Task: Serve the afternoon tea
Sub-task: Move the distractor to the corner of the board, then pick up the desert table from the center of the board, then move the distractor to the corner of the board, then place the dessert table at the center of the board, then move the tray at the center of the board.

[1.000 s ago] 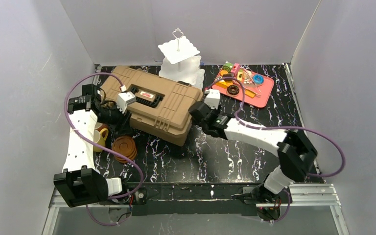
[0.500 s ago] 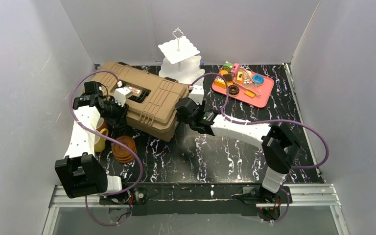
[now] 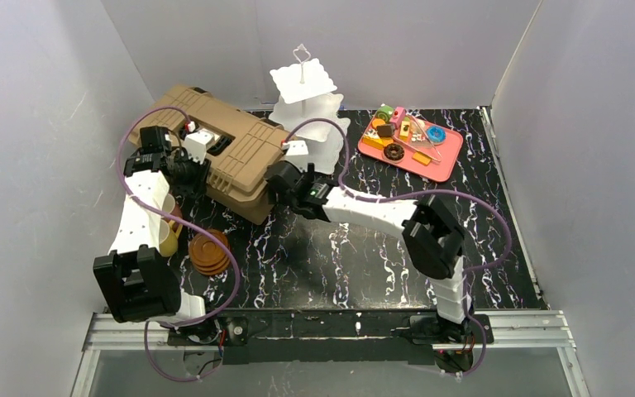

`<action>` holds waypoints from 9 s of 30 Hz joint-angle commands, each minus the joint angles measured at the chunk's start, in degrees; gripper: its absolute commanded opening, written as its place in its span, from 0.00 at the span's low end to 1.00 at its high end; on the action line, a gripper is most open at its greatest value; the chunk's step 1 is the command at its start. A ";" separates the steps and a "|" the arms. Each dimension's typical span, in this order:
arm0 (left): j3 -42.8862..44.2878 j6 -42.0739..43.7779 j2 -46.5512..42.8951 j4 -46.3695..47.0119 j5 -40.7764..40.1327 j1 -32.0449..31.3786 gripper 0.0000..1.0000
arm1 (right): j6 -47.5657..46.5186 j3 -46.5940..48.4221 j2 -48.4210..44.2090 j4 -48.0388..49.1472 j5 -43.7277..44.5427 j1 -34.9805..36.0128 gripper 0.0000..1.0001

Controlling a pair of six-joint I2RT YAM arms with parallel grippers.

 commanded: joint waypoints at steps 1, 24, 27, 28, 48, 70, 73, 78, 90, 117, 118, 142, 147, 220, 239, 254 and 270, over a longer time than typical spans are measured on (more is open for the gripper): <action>1.09 -1.55 -1.95 1.27 4.22 -0.49 0.35 | -4.36 9.17 1.54 1.44 -3.73 -0.30 0.81; -5.06 2.56 -9.65 -10.63 15.54 -0.74 0.35 | -28.56 45.54 5.61 -9.66 -49.19 -30.52 0.98; -5.15 3.12 -9.60 -11.28 16.09 -0.90 0.35 | -26.08 45.74 8.47 -3.09 -58.11 -33.70 0.98; -5.08 3.40 -9.74 -11.64 16.43 -1.00 0.35 | -25.56 45.51 9.26 -1.55 -59.81 -34.27 0.98; -3.09 5.14 -7.98 -14.12 21.38 -3.51 0.35 | -21.28 47.62 22.60 32.86 -56.32 -34.34 0.96; -3.94 5.00 -6.17 -12.50 22.00 -3.49 0.35 | -22.19 45.30 25.63 44.08 -52.32 -30.03 0.18; -4.34 4.76 -5.87 -12.25 22.51 -3.57 0.35 | -23.17 43.02 23.83 44.33 -49.89 -30.03 0.01; -4.60 4.78 -5.58 -12.16 23.80 -4.68 0.35 | -25.62 37.83 18.16 44.58 -46.15 -30.12 0.01; -5.25 0.34 -2.49 -4.52 18.50 -9.55 0.34 | -27.10 34.46 8.85 45.17 -43.81 -30.21 0.01; 14.24 -7.92 18.25 6.19 12.03 -14.63 0.35 | -37.10 13.45 -18.20 38.81 -35.67 -30.21 0.01; 15.43 -7.88 19.44 6.16 11.78 -15.20 0.35 | -37.16 11.75 -19.79 38.67 -35.70 -30.21 0.01; 33.83 -5.46 24.00 -7.49 15.33 -17.14 0.64 | -29.77 -9.19 -35.49 30.93 -39.06 -25.17 0.01; 23.96 -12.25 8.91 -9.08 13.42 -14.67 0.98 | -31.02 -9.84 -33.47 31.51 -32.18 -17.05 0.01; 28.78 -24.09 -4.85 -15.04 17.58 2.86 0.98 | -25.75 0.66 -2.14 5.52 -25.96 -39.35 0.75; 26.74 -21.86 -4.58 -14.20 16.54 2.88 0.98 | -22.06 8.72 15.14 7.66 -27.51 -38.28 0.64; 25.72 -21.57 -4.98 -13.08 16.94 2.93 0.98 | -20.84 -2.58 12.52 11.05 -27.65 -36.28 0.59; 25.08 -21.44 -5.00 -12.96 17.65 2.90 0.98 | -25.37 9.87 11.51 9.29 -26.48 -36.23 0.61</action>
